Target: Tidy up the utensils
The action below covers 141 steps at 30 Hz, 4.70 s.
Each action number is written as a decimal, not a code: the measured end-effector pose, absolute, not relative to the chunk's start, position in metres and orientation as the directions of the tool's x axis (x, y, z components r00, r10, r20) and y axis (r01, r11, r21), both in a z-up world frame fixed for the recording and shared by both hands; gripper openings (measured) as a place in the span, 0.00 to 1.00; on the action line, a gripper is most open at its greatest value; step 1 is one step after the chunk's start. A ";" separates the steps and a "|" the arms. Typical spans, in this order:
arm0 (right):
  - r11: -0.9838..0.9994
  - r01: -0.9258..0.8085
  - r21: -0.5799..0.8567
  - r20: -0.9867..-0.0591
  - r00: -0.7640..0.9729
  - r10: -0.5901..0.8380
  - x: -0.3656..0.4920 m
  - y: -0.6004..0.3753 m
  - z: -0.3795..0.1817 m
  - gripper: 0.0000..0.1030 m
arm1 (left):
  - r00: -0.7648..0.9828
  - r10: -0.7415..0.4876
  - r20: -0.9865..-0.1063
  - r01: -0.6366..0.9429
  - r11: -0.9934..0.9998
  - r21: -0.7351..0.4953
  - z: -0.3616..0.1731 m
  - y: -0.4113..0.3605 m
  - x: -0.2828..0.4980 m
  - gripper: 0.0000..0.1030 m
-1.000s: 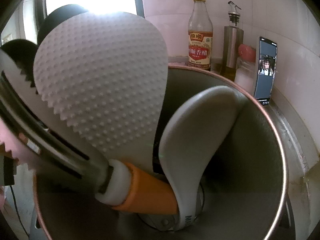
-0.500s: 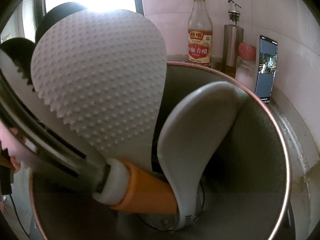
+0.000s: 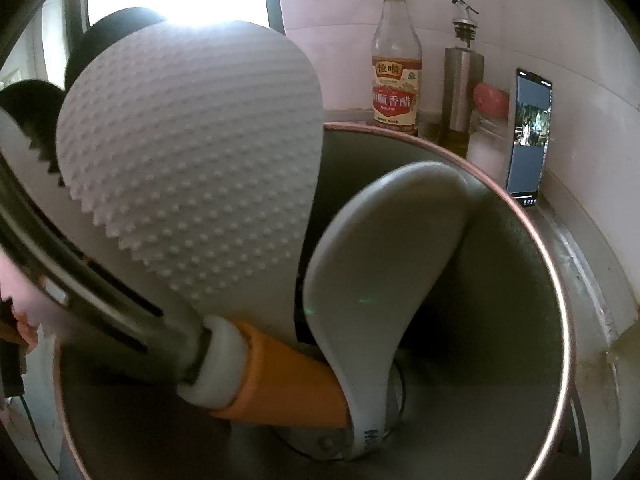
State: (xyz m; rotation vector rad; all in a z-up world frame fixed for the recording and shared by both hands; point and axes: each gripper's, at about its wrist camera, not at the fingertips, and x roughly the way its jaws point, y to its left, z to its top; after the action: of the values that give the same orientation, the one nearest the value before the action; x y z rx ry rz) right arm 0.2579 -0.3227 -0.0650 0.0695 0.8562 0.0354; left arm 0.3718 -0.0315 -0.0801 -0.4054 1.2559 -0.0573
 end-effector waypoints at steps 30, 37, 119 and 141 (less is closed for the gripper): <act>0.999 -0.027 0.043 -0.737 0.674 0.049 0.245 -0.312 -0.047 1.00 | 0.633 -0.406 -0.660 0.071 0.879 -0.472 0.075 -0.024 0.300 0.07; 0.998 -0.032 0.049 -0.735 0.675 0.058 0.248 -0.314 -0.047 1.00 | 0.688 -0.465 -0.557 0.233 0.869 -0.438 0.118 -0.059 0.290 0.07; 0.995 -0.049 0.085 -0.732 0.674 0.095 0.268 -0.338 -0.052 1.00 | 0.446 -0.686 -0.574 0.476 0.725 -0.497 0.085 -0.144 0.293 0.08; 0.999 -0.035 0.041 -0.705 0.707 0.054 0.267 -0.327 -0.045 0.88 | 0.478 -0.652 -0.589 0.399 0.759 -0.515 0.069 -0.101 0.297 0.25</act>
State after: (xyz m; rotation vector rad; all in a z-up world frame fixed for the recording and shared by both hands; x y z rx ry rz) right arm 0.2666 -0.3272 -0.0453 0.0253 0.7844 0.0493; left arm 0.2969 -0.1013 0.0691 -0.3283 0.8555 -0.6555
